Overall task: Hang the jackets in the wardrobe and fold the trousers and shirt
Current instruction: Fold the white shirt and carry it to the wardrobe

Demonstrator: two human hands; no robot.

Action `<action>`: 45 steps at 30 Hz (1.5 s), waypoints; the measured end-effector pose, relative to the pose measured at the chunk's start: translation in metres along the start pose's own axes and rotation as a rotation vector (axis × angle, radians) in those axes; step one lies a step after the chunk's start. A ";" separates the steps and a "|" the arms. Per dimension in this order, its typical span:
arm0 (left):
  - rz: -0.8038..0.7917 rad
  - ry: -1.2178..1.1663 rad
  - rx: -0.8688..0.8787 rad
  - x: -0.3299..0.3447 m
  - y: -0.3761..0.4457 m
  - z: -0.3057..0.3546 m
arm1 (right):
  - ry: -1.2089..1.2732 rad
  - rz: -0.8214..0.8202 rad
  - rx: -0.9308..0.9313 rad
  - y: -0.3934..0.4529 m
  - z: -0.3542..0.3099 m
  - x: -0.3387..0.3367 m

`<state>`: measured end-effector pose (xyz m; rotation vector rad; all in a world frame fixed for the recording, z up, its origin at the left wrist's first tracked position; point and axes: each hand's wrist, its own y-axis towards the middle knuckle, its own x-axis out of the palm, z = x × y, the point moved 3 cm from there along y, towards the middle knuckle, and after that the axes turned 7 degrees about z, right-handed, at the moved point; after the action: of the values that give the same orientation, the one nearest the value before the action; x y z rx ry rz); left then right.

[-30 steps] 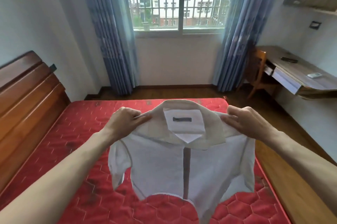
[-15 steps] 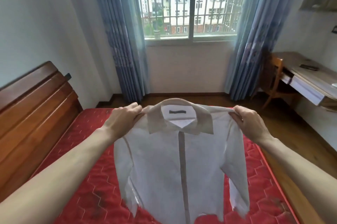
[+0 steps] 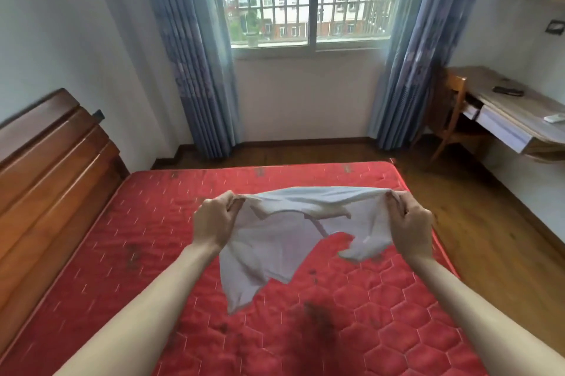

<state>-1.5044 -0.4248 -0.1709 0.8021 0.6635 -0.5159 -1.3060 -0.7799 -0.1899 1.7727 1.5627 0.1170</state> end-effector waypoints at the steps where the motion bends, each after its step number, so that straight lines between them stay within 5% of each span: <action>1: -0.070 -0.013 -0.039 0.005 -0.008 -0.011 | -0.015 -0.013 0.004 -0.008 0.006 -0.004; 8: -0.721 -0.087 -0.160 0.007 -0.005 -0.032 | -0.123 -0.451 0.053 -0.011 0.024 -0.029; 12: -1.153 0.145 -0.281 -0.010 0.031 -0.024 | -0.100 -0.885 0.259 0.027 0.013 -0.026; 15: -1.309 0.247 -0.360 -0.007 0.051 -0.028 | -0.237 -1.116 0.374 0.046 0.021 -0.016; 19: -1.215 0.269 -0.348 0.044 0.050 -0.060 | -0.254 -1.199 0.393 0.033 0.053 0.032; 25: -0.958 0.022 -0.381 0.209 -0.022 -0.175 | -0.271 -1.045 0.322 -0.044 0.191 0.155; 29: -0.830 0.047 -0.370 0.324 -0.083 -0.253 | -0.609 -1.060 0.086 -0.102 0.291 0.229; 38: -0.619 0.179 -0.355 0.491 -0.115 -0.342 | -0.930 -1.000 -0.276 -0.140 0.424 0.346; 45: -0.285 0.430 -0.164 0.545 -0.122 -0.334 | -0.571 -0.644 -0.193 -0.184 0.434 0.422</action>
<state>-1.3229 -0.3269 -0.7885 0.6705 1.2140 -0.5426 -1.1225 -0.6165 -0.7731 0.9634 1.5370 -0.4915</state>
